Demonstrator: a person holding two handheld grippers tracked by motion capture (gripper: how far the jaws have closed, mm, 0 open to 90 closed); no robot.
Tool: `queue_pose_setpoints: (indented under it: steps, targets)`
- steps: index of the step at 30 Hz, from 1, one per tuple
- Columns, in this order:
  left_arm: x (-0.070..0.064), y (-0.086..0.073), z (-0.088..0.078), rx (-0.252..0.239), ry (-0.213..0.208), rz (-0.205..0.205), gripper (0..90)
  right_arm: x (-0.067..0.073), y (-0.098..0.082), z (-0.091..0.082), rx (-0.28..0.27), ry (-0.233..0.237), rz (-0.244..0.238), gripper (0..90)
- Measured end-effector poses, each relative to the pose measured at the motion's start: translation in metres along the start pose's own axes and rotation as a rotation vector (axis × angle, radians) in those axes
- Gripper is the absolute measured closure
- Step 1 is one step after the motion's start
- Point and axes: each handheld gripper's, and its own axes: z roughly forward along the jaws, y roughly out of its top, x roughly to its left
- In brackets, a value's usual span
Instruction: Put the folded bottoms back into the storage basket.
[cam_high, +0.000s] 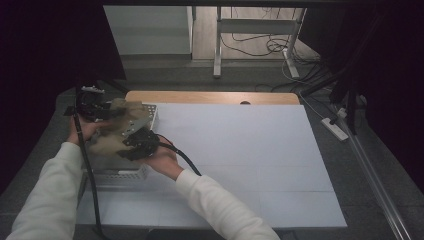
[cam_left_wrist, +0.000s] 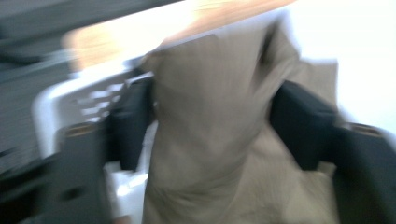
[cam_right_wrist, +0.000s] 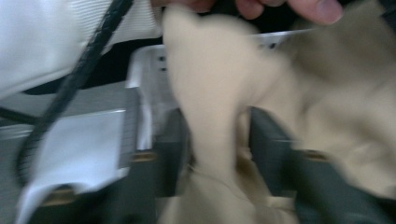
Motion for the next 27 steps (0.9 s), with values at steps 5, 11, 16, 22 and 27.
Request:
queue_pose_setpoints:
  steps: [5, 11, 16, 22, 27]
  targets:
    - [-0.006, 0.002, 0.0, 0.004, -0.025, 0.034, 26.7, -0.004, -0.003, -0.011, -0.017, -0.009, 0.049, 38.4]
    - [-0.016, 0.001, -0.009, -0.029, -0.07, 0.065, 29.0, -0.011, -0.015, -0.035, -0.037, -0.026, 0.069, 37.1]
    - [-0.026, -0.002, -0.013, -0.053, -0.1, 0.066, 30.4, -0.018, -0.027, -0.053, -0.043, -0.028, 0.083, 36.9]
    - [-0.044, -0.002, -0.019, -0.072, -0.133, 0.085, 30.3, -0.025, -0.039, -0.072, -0.062, -0.034, 0.101, 37.0]
    - [-0.063, -0.005, -0.028, -0.106, -0.161, 0.093, 30.1, -0.029, -0.052, -0.09, -0.068, -0.033, 0.115, 37.0]
